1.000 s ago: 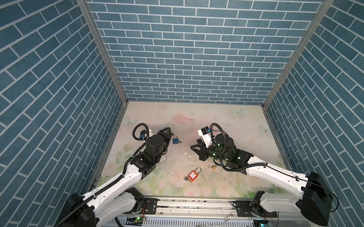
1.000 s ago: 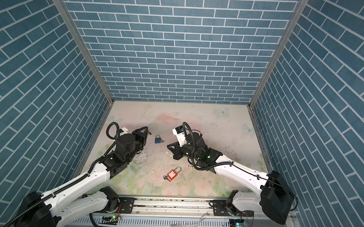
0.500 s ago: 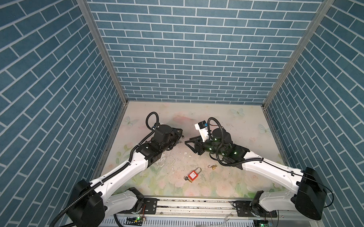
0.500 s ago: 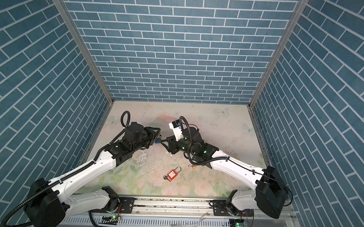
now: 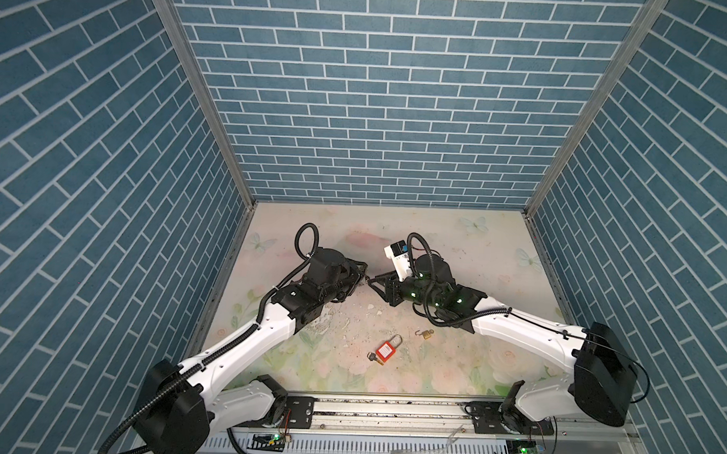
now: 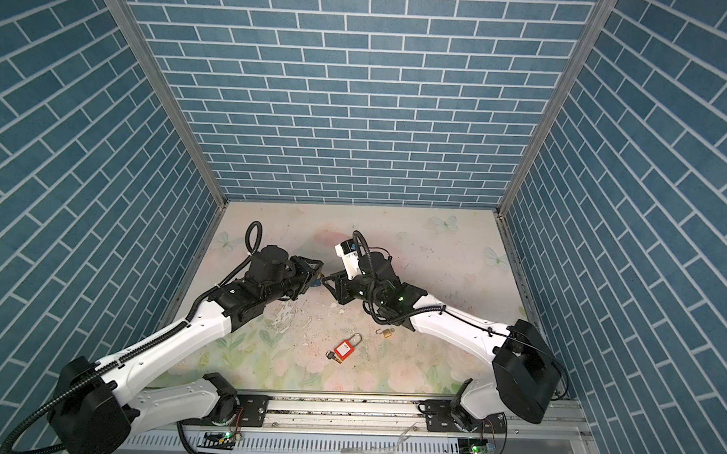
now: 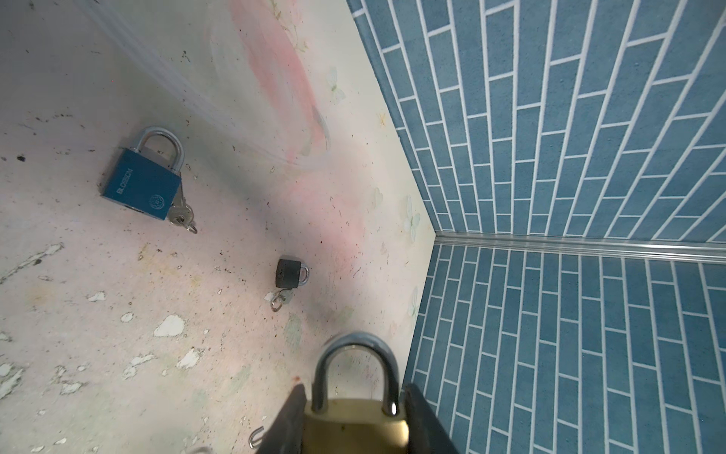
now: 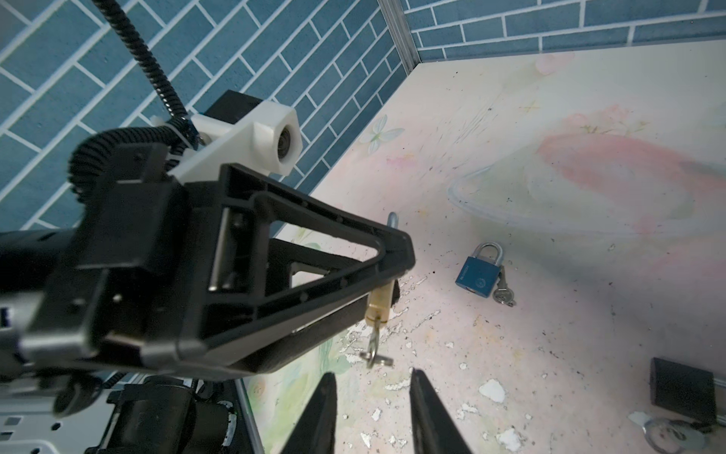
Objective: Lock with the key
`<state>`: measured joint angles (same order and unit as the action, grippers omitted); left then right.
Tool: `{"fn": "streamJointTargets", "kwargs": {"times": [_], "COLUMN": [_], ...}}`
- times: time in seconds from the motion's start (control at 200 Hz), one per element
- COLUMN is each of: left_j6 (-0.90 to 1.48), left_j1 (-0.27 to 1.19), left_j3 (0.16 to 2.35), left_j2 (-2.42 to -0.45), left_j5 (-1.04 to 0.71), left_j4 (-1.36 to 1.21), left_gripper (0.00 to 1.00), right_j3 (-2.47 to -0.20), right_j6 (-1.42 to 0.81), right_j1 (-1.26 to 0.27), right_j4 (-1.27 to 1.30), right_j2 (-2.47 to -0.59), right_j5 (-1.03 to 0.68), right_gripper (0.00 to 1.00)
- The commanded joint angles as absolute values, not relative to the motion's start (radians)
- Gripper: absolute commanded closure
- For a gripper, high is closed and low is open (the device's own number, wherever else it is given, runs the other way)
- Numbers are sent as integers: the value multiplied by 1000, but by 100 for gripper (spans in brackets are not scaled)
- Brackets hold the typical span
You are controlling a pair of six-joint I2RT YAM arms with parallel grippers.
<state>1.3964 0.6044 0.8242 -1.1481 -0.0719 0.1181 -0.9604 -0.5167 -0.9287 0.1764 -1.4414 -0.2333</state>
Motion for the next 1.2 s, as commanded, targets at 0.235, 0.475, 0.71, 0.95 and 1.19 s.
{"fn": "streamJointTargets", "kwargs": {"times": [0.235, 0.475, 0.71, 0.95, 1.19], "left_j6": [1386, 1390, 1391, 1374, 1345], "left_j1": [603, 604, 603, 601, 603], "left_j3": [877, 884, 885, 913, 981], "left_j2": [-1167, -1178, -1180, -1193, -1228], "left_j5": [-94, -107, -115, -116, -102], "left_j4": [160, 157, 149, 183, 291], "left_gripper": [100, 100, 100, 100, 100], "right_j3": [-1002, -1005, -1012, -1003, -1005], "right_j6": [-487, -461, -417, -397, -367], "right_j1": [-925, -926, -925, -930, -937], "right_j4": [206, 203, 187, 180, 158], "right_j2": [-1480, -1488, -1495, -1501, -1501], "right_j5": [-241, -252, -252, -268, -258], "right_gripper": [84, 84, 87, 94, 99]}}
